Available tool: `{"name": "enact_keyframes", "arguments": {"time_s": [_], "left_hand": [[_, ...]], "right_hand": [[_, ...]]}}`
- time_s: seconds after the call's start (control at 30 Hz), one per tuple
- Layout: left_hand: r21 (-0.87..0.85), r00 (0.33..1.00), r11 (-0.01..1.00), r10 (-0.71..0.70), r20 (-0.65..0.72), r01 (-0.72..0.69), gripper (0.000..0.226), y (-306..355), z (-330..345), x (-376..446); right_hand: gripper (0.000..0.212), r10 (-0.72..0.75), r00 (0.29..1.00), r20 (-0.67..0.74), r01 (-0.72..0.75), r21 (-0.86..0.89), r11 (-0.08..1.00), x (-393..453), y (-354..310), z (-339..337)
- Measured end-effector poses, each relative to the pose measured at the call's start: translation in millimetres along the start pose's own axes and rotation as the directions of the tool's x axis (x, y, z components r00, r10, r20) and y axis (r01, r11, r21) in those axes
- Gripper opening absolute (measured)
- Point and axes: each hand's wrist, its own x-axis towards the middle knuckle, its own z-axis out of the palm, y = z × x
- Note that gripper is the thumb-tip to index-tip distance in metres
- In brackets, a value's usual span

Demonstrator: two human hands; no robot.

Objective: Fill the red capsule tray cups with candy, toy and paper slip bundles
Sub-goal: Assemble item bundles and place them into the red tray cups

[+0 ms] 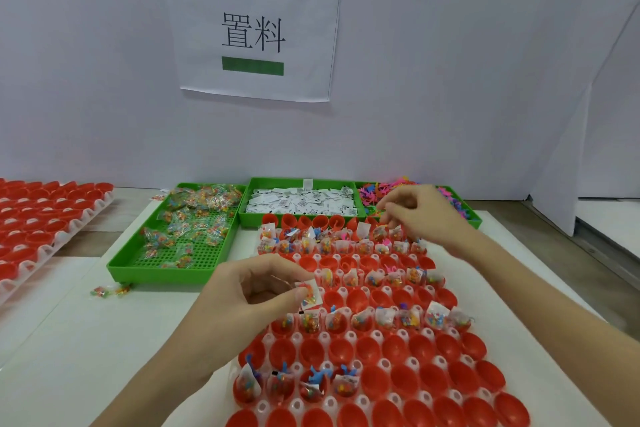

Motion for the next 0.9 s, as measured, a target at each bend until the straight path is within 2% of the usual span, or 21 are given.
{"name": "enact_keyframes", "arguments": {"time_s": [0.1,0.23,0.4,0.7,0.77,0.9], "left_hand": [[-0.007,1.0,1.0,-0.013,-0.009,0.013,0.02,-2.5,0.0,1.4],[0.005,0.999,1.0,-0.022,-0.029,0.022,0.018,-8.1,-0.4,3.1],[-0.022,0.999,1.0,-0.016,-0.037,0.015,0.017,-9.1,0.5,3.9],[-0.028,0.999,0.999,-0.023,-0.041,0.022,0.012,-6.7,2.0,2.3],[-0.022,0.999,0.999,-0.028,-0.041,0.027,0.012,-6.6,2.3,2.0],[-0.013,0.999,0.999,-0.034,-0.03,0.033,0.013,-6.9,2.5,2.1]], "right_hand": [[0.016,0.053,0.997,-0.062,-0.061,-0.137,0.989,37.3,27.3,-9.3],[0.014,0.027,0.999,-0.027,-0.035,-0.37,0.928,63.3,52.4,-9.0],[0.012,-0.006,1.0,0.017,0.014,-0.474,0.881,79.8,65.3,-11.0],[0.014,0.029,0.989,0.142,0.056,-0.562,0.825,91.9,72.9,-18.2],[0.013,0.029,0.993,0.115,0.042,-0.572,0.819,93.9,75.6,-21.7],[0.023,0.0,0.996,-0.09,-0.051,-0.569,0.821,96.2,86.2,-30.2]]}}
